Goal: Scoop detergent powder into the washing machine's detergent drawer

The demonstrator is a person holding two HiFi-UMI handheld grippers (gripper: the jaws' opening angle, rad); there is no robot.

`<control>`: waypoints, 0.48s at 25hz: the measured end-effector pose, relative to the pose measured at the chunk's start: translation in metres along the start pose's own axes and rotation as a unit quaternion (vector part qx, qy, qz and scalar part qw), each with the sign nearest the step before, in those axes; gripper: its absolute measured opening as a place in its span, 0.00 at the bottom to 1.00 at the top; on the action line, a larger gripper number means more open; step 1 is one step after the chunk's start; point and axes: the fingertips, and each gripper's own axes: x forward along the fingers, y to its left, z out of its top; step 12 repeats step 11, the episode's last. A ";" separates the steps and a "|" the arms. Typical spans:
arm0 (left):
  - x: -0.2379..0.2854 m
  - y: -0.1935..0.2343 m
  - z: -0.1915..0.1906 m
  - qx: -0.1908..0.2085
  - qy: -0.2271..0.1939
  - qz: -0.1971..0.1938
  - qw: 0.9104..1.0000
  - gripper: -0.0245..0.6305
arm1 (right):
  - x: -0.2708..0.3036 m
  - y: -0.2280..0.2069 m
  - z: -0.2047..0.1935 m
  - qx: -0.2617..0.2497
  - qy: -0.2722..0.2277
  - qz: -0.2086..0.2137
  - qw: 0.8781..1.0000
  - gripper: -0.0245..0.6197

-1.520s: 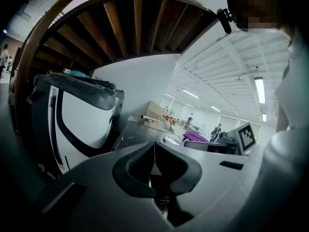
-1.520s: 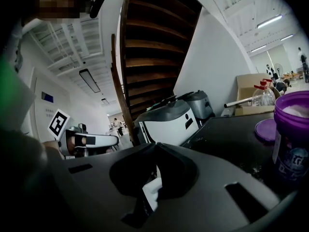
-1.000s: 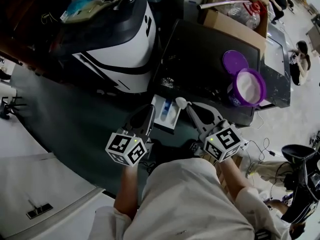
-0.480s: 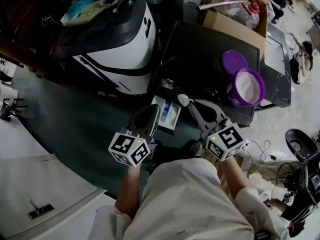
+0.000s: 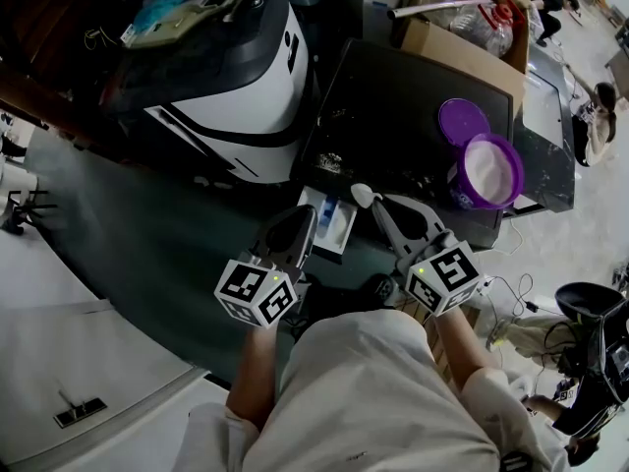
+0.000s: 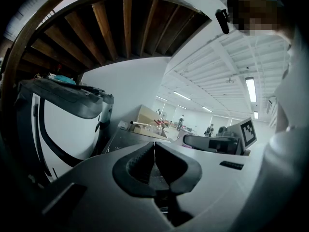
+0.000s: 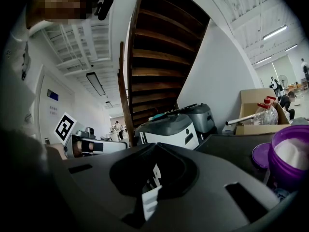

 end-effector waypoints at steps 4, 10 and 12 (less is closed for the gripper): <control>0.000 0.000 -0.002 0.001 0.003 0.000 1.000 0.07 | 0.000 -0.001 -0.002 0.001 -0.001 0.000 1.000 0.05; -0.001 0.003 -0.002 0.001 0.002 0.001 1.000 0.07 | 0.001 -0.001 -0.002 0.000 -0.001 -0.003 1.000 0.05; -0.002 0.003 -0.002 0.001 0.002 0.001 1.000 0.07 | 0.000 0.000 -0.002 0.000 0.000 -0.004 1.000 0.05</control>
